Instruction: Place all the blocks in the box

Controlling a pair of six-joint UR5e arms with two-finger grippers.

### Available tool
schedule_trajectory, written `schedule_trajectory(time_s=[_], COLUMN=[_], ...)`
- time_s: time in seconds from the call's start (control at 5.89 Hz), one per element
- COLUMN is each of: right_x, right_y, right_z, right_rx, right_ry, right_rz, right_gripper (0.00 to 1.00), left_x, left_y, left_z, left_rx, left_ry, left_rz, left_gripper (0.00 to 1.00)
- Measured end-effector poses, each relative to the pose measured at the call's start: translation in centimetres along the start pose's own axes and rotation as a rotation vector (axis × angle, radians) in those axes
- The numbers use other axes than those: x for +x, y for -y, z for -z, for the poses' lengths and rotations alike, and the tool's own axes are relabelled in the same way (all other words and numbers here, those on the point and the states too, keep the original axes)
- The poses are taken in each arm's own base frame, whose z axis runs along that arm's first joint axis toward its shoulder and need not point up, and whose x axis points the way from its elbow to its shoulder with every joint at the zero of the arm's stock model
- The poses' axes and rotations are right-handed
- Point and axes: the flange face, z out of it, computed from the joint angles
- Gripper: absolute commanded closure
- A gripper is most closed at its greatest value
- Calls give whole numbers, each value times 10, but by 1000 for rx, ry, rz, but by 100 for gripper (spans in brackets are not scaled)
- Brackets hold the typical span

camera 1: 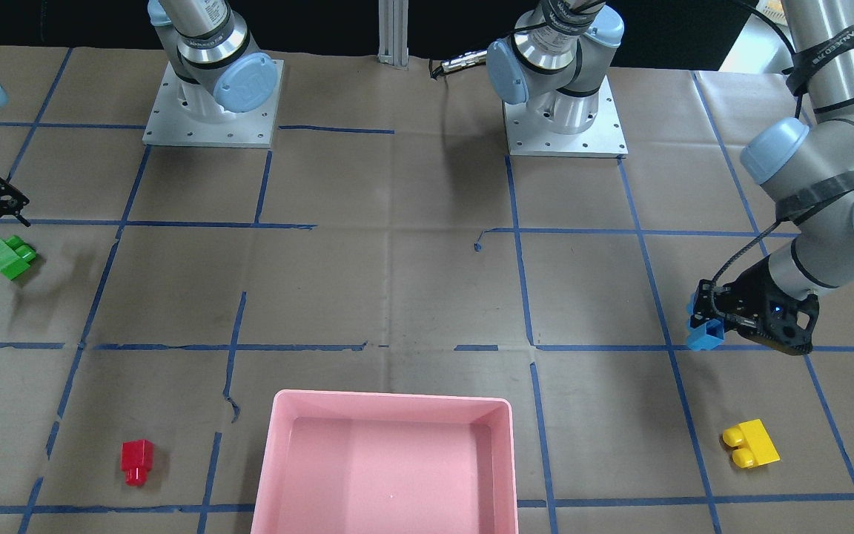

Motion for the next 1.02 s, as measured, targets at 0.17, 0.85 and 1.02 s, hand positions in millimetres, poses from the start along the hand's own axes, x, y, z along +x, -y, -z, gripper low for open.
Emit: schedule_trajectory(time_s=[0.17,0.85,1.02], right_x=[2,8,8], right_y=[0,2,3], right_z=[-3,-31,-32], right_rx=[1,2,6], right_ry=[-14,12,13], right_rz=[-1,-1,-6], right_gripper=[0,18,32], left_x=[56,274,305], left_y=[52,225,248], left_z=[30,56,42], left_rx=[38,239,250], left_ry=[15,94,96], left_rz=[-56,-314,-365], left_gripper=[100,100,100])
